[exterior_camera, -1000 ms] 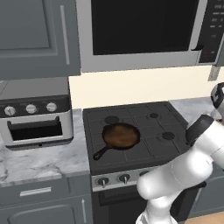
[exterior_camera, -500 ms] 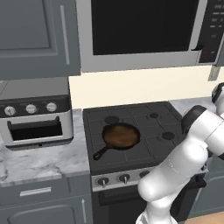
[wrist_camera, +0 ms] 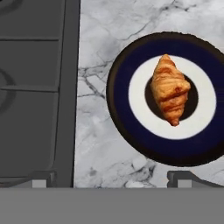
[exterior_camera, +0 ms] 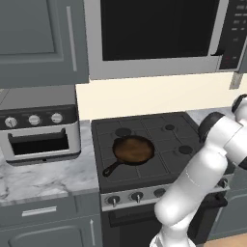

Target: Pick the croissant and place it on the pan. Then turn on the stove to warm the croissant.

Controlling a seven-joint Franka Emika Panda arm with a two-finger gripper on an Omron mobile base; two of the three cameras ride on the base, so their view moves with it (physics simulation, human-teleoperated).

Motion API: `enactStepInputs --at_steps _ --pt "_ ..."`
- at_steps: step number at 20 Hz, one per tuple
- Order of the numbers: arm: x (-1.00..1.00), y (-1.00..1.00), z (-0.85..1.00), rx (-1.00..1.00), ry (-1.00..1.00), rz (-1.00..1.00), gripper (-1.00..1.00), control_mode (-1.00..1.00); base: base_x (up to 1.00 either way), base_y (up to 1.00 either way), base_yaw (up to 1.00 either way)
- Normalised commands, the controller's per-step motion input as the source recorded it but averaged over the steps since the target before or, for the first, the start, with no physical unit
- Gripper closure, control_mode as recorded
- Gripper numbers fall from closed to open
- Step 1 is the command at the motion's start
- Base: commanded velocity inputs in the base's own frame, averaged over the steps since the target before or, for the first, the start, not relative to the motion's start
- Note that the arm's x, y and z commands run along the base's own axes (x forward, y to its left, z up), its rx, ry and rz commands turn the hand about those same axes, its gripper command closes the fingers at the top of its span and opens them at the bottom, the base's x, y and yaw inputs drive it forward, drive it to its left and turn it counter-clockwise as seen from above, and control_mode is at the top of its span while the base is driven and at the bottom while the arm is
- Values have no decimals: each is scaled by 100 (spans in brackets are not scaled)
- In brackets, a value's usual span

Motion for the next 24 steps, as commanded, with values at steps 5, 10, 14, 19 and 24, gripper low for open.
enactStepInputs --at_steps 5,10,14,19,24 --pt "19 -24 0 2 6 0 -100 -100 0 0 0" --pt "7 -26 0 2 5 0 -100 -100 0 0 0" --pt "1 -23 0 0 3 0 -100 -100 0 0 0" --pt "0 -5 -9 0 0 0 -100 -100 0 0 0" --pt "0 0 -11 0 0 0 -100 -100 0 0 0"
